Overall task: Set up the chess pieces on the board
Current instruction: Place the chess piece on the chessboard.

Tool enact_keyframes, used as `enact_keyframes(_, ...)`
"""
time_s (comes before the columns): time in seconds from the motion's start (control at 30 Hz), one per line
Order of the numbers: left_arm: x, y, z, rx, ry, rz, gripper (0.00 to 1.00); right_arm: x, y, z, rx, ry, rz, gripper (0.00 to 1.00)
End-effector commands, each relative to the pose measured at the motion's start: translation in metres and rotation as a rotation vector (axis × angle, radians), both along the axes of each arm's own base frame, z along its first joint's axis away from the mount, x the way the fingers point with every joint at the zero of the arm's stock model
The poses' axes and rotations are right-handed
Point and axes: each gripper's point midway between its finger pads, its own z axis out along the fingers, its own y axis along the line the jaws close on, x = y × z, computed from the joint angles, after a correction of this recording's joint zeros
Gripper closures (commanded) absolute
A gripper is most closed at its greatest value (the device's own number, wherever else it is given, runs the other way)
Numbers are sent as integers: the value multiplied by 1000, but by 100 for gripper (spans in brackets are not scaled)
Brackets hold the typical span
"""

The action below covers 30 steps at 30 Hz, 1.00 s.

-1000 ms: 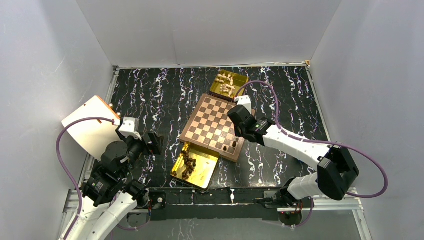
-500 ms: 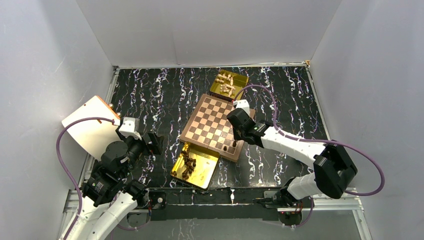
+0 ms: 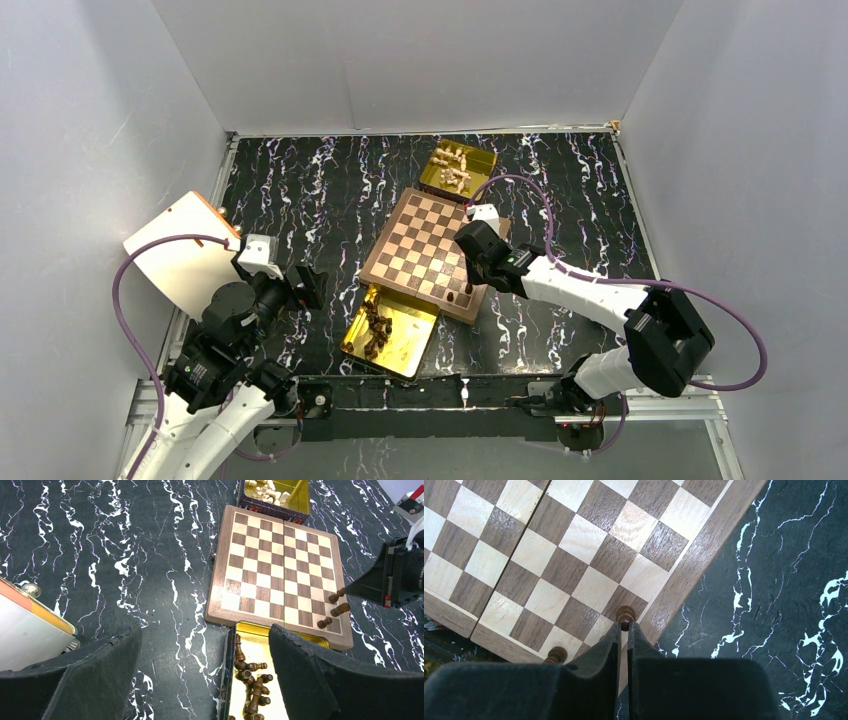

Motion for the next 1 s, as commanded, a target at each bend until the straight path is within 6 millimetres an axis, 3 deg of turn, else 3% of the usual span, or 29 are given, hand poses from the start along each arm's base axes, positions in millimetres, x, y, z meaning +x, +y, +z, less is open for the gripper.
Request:
enact_keyframes(0.0, 3, 0, 0, 2, -2, 7, 6, 4, 5, 2, 37, -19, -15, 87)
enact_keyframes(0.63, 4, 0, -1, 5, 2, 7, 6, 4, 1, 6, 28, -20, -35, 73)
enact_keyframes(0.97, 4, -1, -2, 6, 5, 3, 6, 7, 8, 31, 57, -34, -23, 66)
